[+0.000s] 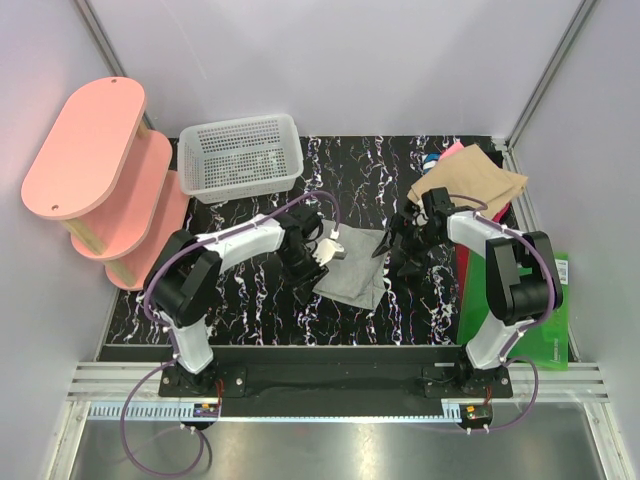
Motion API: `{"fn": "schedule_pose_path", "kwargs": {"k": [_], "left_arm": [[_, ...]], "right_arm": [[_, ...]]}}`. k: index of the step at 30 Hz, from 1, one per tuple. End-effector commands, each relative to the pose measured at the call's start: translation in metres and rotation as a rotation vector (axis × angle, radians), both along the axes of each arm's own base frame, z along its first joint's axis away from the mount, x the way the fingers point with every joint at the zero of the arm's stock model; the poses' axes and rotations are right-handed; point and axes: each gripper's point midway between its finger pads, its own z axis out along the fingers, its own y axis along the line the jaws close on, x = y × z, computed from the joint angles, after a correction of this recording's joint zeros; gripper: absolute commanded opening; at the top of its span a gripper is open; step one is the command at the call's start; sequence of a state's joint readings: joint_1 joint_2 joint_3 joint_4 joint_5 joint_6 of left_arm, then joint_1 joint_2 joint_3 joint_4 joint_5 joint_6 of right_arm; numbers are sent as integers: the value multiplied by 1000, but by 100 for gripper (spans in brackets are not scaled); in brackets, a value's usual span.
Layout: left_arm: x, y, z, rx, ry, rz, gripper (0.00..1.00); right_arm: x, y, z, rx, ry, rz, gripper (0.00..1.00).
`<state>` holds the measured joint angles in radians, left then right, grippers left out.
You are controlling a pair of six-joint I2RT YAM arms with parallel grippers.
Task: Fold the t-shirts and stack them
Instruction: Smooth out wrinkles on the folded tshirt
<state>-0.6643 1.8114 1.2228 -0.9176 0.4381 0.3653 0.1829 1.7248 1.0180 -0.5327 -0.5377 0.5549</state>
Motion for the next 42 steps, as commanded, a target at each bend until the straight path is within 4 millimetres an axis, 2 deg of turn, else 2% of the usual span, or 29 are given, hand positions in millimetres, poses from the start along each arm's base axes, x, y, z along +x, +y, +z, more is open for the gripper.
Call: {"fn": "schedule_pose_path", "kwargs": {"k": [1, 4, 6, 13, 17, 23, 29, 37, 42], "left_arm": [[21, -21, 56, -141, -132, 18, 37], [32, -27, 80, -181, -199, 40, 37], [44, -30, 87, -195, -254, 79, 37], [73, -35, 90, -208, -326, 143, 37], [88, -32, 64, -158, -331, 177, 36], [97, -28, 21, -61, -298, 220, 34], [85, -18, -18, 32, -242, 201, 33], [71, -19, -32, 32, -205, 202, 33], [67, -21, -31, 21, -191, 206, 33]], "right_arm": [[2, -2, -19, -22, -8, 3, 100], [6, 2, -29, 0, -9, -9, 100], [10, 6, -34, 27, -35, -8, 100], [10, 12, -52, 78, -88, -1, 100], [4, 13, -65, 92, -76, 0, 100], [0, 16, -74, 115, -65, -7, 100], [4, 23, -73, 134, -87, -1, 100], [1, 51, -82, 124, -65, 65, 100], [0, 67, -88, 117, -57, 96, 100]]}}
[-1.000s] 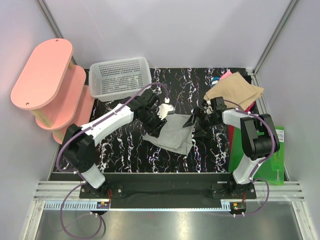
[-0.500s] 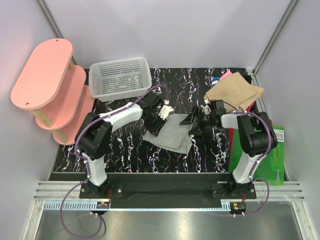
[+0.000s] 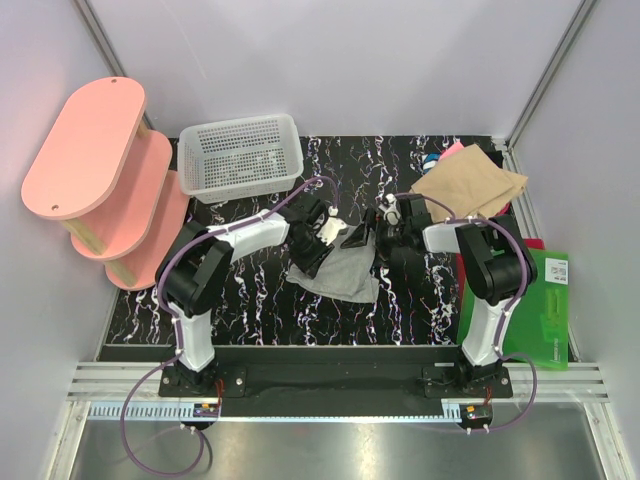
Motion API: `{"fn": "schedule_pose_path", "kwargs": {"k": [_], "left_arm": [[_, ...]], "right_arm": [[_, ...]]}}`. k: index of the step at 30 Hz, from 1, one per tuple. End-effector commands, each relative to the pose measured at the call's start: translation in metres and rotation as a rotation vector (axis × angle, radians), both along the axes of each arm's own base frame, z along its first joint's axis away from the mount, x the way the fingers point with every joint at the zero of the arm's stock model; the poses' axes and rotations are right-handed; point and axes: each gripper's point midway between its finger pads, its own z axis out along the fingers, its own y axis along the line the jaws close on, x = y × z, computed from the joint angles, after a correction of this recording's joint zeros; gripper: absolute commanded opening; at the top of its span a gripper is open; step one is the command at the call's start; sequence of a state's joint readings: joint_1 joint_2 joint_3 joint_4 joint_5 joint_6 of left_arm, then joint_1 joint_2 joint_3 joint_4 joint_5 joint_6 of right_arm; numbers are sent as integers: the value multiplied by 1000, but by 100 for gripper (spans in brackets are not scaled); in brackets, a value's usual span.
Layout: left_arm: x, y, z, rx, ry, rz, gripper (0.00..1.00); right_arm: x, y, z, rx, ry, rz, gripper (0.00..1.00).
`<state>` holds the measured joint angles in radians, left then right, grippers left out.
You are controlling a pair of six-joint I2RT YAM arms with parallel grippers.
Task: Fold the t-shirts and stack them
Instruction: Smooth out wrinkles on the folded tshirt, then put the neatly folded tshirt into the corner of the board with the right arm
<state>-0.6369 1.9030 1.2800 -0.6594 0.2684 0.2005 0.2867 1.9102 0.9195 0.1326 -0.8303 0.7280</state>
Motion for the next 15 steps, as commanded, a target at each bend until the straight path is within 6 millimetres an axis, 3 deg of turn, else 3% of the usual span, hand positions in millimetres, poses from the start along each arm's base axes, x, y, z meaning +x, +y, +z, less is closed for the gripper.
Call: {"fn": "schedule_pose_path", "kwargs": {"k": [1, 3, 7, 8, 11, 15], "left_arm": [[-12, 0, -9, 4, 25, -2, 33], [-13, 0, -7, 3, 22, -5, 33], [-15, 1, -7, 3, 25, -10, 33], [-14, 1, -6, 1, 23, -10, 33], [-15, 2, -6, 4, 23, -10, 33], [-14, 4, 1, 2, 5, -13, 33]], "right_arm": [[-28, -15, -83, -262, 124, -32, 100], [-29, -13, -84, -261, 121, -25, 100], [-30, -11, -84, -243, 135, -31, 77], [-29, -10, -84, -238, 135, -31, 57], [-30, -9, -82, -232, 141, -37, 14], [-29, -8, -75, -222, 139, -34, 11]]}}
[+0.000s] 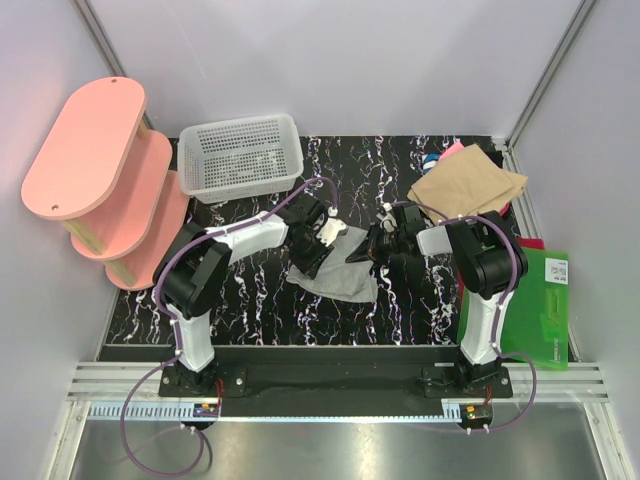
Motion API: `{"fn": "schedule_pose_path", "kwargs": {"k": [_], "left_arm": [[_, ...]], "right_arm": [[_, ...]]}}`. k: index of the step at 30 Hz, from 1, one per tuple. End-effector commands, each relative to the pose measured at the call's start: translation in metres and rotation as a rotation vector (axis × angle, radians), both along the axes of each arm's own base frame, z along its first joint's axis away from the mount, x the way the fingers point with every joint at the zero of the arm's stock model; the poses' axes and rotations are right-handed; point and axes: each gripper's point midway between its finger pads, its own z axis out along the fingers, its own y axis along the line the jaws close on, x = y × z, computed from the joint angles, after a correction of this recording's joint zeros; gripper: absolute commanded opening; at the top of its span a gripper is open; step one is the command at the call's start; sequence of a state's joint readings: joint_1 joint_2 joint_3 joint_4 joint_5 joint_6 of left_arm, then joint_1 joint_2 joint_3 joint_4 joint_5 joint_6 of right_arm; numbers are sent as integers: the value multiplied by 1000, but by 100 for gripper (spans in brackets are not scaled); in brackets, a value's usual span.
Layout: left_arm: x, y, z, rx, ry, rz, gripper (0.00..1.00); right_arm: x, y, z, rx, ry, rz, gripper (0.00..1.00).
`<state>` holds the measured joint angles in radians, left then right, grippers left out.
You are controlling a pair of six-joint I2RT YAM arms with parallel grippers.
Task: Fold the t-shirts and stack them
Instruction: Put the neatly folded tshirt into the corner of the board with the right arm
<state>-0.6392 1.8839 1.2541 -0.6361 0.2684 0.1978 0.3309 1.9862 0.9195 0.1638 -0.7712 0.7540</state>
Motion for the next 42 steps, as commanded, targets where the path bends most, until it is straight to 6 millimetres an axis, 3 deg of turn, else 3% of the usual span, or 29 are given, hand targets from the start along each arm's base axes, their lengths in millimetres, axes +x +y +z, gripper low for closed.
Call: {"fn": "schedule_pose_path", "kwargs": {"k": [1, 6, 9, 10, 11, 13, 14, 16, 17, 19, 20, 22, 23, 24, 25, 27, 28, 30, 31, 32, 33, 38, 42], "left_arm": [[-12, 4, 2, 10, 12, -14, 32], [-3, 13, 17, 2, 3, 5, 32], [9, 27, 44, -20, -24, 29, 32], [14, 32, 61, -42, -51, 38, 33], [27, 42, 78, -61, -86, 58, 33], [28, 60, 110, -72, -128, 84, 33], [37, 75, 123, -75, -165, 110, 34], [35, 98, 146, -62, -227, 149, 36], [31, 104, 148, -54, -233, 143, 37], [18, 117, 158, -54, -252, 160, 37], [10, 121, 153, -52, -239, 163, 37], [0, 128, 156, -59, -259, 172, 37], [-6, 131, 150, -54, -241, 182, 37], [-11, 132, 150, -60, -242, 183, 37], [-14, 136, 144, -54, -228, 191, 37], [-19, 139, 140, -60, -214, 199, 37], [-21, 142, 136, -55, -202, 209, 37], [-22, 143, 134, -61, -195, 215, 37], [-23, 145, 132, -61, -188, 220, 37], [-24, 145, 132, -61, -186, 221, 37], [-24, 147, 130, -60, -182, 226, 37], [-26, 151, 129, -64, -183, 234, 37], [-28, 147, 128, -89, -161, 236, 36]], "right_arm": [[-22, -17, -41, -164, 81, -24, 11], [-13, -9, -19, -112, 44, -11, 0], [-3, 0, 6, -53, 11, 0, 0], [3, 1, 17, -33, -10, -3, 0], [15, 2, 32, -10, -42, -11, 0], [30, -1, 59, 35, -80, -34, 0], [51, -11, 77, 53, -122, -70, 0], [71, -24, 102, 75, -168, -94, 0], [90, -38, 121, 81, -191, -127, 0], [109, -51, 141, 106, -221, -143, 0], [124, -56, 163, 121, -264, -152, 0], [139, -72, 173, 125, -261, -176, 0], [154, -78, 194, 131, -312, -184, 0], [163, -87, 193, 132, -310, -193, 0], [173, -93, 211, 135, -339, -202, 0], [184, -102, 215, 143, -337, -210, 0], [196, -118, 229, 147, -369, -238, 0], [208, -139, 233, 156, -364, -278, 0], [215, -146, 246, 163, -394, -289, 0], [220, -155, 247, 171, -381, -309, 0], [226, -173, 257, 172, -401, -341, 0], [224, -231, 275, 168, -420, -453, 0], [213, -267, 266, 153, -390, -532, 0]]}}
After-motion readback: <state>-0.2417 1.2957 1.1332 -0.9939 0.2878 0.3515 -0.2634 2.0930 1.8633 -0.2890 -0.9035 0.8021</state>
